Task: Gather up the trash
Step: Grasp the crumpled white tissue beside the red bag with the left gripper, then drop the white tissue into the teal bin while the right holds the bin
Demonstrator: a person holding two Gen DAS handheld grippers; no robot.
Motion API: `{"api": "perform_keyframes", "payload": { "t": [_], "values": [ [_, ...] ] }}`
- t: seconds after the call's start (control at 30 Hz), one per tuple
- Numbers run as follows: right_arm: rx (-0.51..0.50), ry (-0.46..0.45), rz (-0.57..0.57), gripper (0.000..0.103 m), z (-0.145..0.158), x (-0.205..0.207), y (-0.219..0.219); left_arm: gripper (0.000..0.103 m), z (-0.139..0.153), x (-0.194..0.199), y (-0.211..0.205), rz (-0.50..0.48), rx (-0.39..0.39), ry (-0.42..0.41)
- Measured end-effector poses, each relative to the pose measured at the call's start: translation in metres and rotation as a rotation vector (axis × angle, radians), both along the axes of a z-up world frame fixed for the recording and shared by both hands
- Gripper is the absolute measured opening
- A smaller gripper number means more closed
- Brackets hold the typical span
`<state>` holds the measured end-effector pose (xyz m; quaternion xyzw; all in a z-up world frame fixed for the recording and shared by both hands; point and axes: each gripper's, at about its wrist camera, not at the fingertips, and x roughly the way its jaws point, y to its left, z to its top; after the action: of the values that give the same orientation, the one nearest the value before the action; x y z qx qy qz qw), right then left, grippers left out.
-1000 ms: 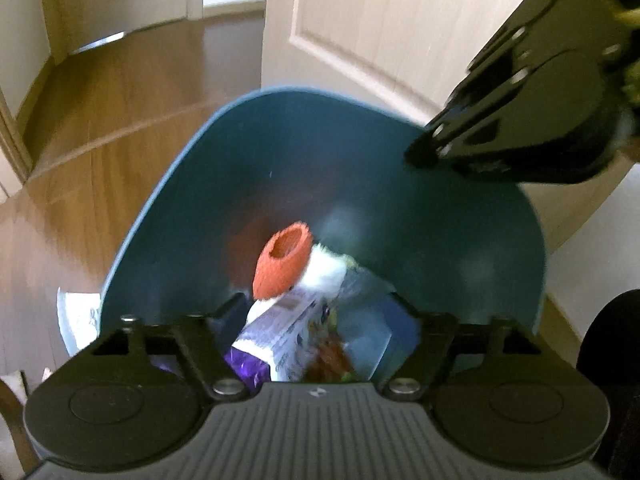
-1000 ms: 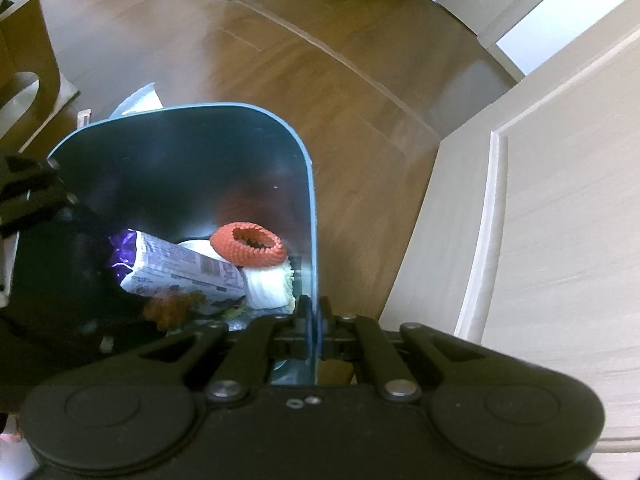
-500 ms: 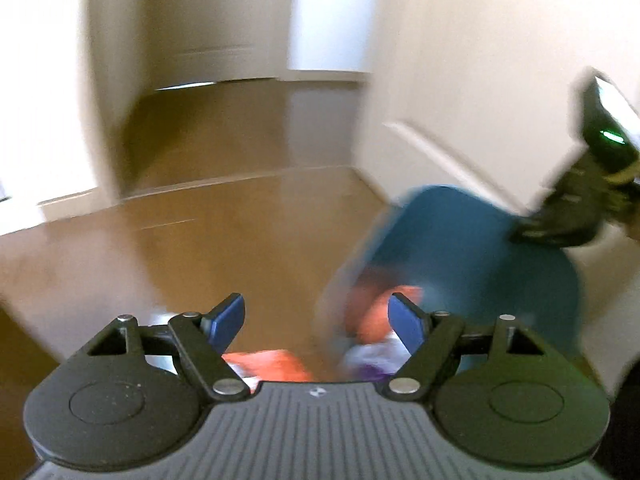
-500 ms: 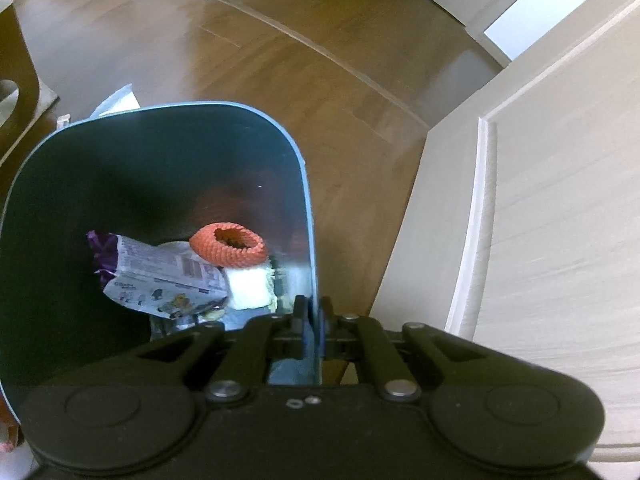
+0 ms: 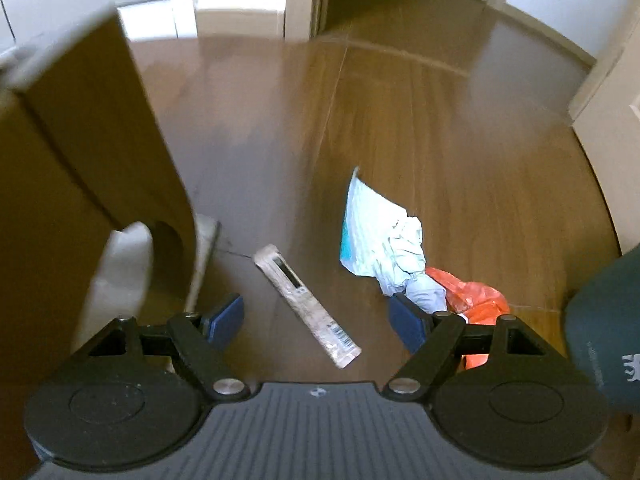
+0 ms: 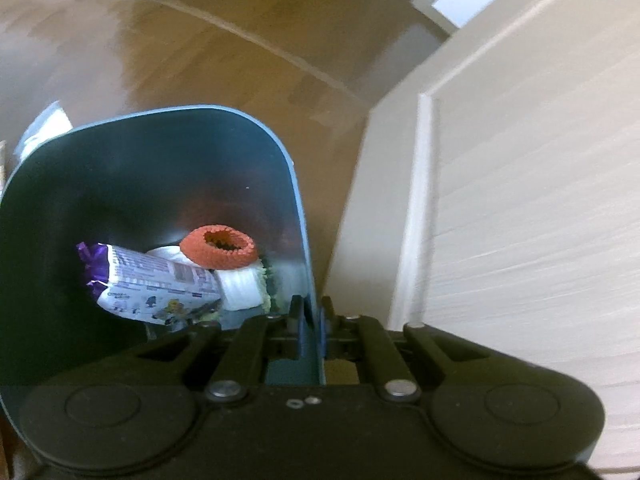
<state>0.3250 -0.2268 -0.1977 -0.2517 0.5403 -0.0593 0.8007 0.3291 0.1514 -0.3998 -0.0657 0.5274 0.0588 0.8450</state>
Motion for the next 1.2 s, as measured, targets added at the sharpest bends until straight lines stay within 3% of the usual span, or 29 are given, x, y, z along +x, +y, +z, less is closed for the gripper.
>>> {"api": "perform_keyframes", "payload": {
  "t": [0.2,0.3,0.53,0.57,0.7,0.8,0.93,1.2],
  "values": [
    [-0.016,-0.015,-0.044,0.002,0.006,-0.005,0.014,0.079,-0.042,0.039,-0.029,-0.025,-0.072,0.032],
    [-0.039,0.002,-0.031,0.001,0.007,-0.007,0.022,0.079,-0.059,0.061,-0.047,-0.05,-0.035,0.038],
    [-0.039,0.038,-0.029,0.002,0.014,-0.009,0.027,0.078,-0.103,0.09,-0.066,-0.048,-0.051,0.112],
    [-0.041,0.041,-0.031,0.003,0.014,-0.01,0.027,0.076,-0.106,0.092,-0.066,-0.042,-0.056,0.116],
    [-0.043,0.042,-0.046,0.003,0.014,-0.006,0.023,0.037,-0.115,0.095,-0.068,-0.043,-0.037,0.139],
    [-0.038,0.038,-0.043,0.003,0.015,-0.006,0.024,0.026,-0.115,0.092,-0.067,-0.049,-0.043,0.131],
    [-0.025,0.029,-0.031,0.003,0.013,-0.006,0.024,0.022,-0.107,0.085,-0.063,-0.052,-0.036,0.11],
    [0.004,0.009,0.011,0.003,0.016,-0.008,0.021,0.022,-0.035,0.047,-0.056,-0.064,-0.105,0.016]
  ]
}}
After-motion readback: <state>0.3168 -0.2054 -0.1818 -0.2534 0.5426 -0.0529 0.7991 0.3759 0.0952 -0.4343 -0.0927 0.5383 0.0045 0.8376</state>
